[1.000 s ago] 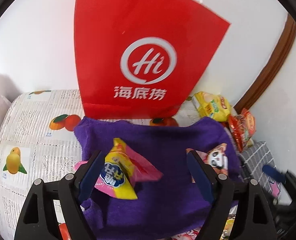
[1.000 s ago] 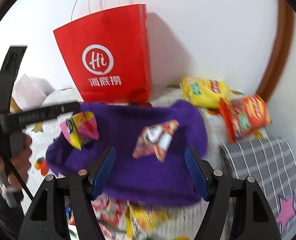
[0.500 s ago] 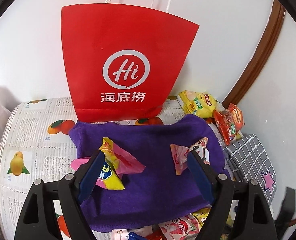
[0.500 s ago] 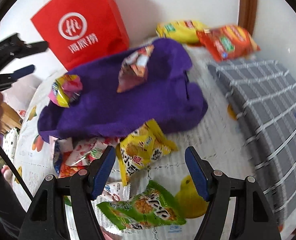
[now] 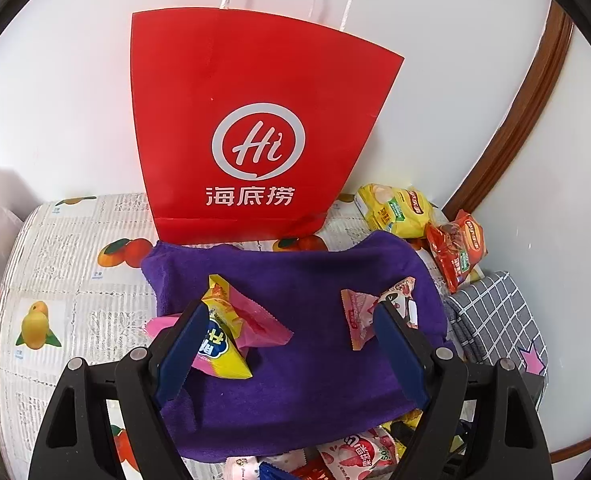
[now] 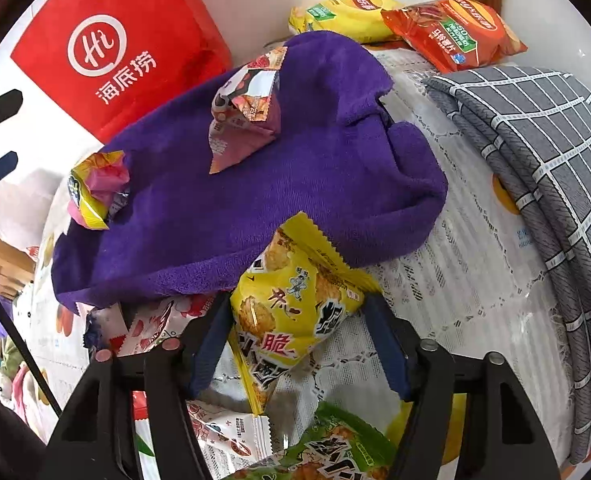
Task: Organize snacks
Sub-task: 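Release the pink bag on the towel with the left tool while the right tool grasps the yellow chips bag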
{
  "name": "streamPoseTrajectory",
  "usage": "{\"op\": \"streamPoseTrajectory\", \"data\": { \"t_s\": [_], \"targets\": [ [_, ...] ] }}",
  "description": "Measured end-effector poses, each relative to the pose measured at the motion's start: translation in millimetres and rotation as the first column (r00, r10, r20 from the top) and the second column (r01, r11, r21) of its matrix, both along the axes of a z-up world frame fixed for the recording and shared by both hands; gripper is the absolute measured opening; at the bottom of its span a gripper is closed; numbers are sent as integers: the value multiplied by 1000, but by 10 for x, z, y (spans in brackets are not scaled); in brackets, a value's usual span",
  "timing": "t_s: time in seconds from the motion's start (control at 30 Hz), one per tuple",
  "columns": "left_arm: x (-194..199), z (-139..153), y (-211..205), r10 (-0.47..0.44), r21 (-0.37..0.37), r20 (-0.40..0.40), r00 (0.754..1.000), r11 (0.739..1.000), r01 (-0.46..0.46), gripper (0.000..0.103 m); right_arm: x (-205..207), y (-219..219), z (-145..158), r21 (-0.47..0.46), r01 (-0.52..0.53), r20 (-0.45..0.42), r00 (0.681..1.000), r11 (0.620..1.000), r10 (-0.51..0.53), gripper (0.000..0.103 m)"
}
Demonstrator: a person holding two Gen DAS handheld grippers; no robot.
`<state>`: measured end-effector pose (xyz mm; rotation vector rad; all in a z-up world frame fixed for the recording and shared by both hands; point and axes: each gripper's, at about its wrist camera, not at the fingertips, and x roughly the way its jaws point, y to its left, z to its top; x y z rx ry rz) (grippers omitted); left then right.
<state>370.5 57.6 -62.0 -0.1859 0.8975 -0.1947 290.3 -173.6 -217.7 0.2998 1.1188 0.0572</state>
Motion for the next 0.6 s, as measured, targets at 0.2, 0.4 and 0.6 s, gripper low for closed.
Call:
{"op": "streamPoseTrajectory", "data": {
  "t_s": [0.2, 0.4, 0.6],
  "targets": [
    [7, -17, -1, 5, 8, -11, 1000, 1000, -5, 83, -143, -117, 87, 19, 7, 33, 999, 1000, -7, 62],
    [-56, 70, -12, 1, 21, 1, 1000, 1000, -1, 83, -406, -351, 341, 51, 26, 89, 996, 998, -31, 61],
    [-245, 191, -3, -8, 34, 29, 1000, 999, 7, 83, -644, -487, 644, 70, 33, 153, 987, 997, -43, 61]
  ]
}}
